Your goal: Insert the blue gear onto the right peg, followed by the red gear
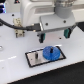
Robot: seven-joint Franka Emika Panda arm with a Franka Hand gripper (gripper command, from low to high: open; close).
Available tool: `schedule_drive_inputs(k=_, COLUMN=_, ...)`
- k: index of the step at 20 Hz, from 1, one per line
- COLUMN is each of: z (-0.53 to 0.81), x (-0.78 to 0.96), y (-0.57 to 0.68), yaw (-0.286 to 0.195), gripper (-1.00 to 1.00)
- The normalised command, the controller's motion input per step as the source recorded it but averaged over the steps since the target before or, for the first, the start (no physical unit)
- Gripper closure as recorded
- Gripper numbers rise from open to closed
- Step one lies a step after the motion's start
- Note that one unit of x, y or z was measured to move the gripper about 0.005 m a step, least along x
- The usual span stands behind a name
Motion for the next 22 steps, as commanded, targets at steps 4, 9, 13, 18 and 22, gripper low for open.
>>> schedule_drive_inputs(k=4, z=0.0, x=-0.77, y=0.1, yaw=0.0, gripper=-1.0)
schedule_drive_inputs(k=9, z=-0.03, x=-0.76, y=0.05, yaw=0.0, gripper=-1.0)
schedule_drive_inputs(k=13, z=-0.06, x=-0.73, y=0.08, yaw=0.0, gripper=-1.0)
schedule_drive_inputs(k=18, z=-0.1, x=-0.64, y=0.16, yaw=0.0, gripper=-1.0)
schedule_drive_inputs(k=22, z=-0.21, x=-0.52, y=0.19, yaw=0.0, gripper=-1.0)
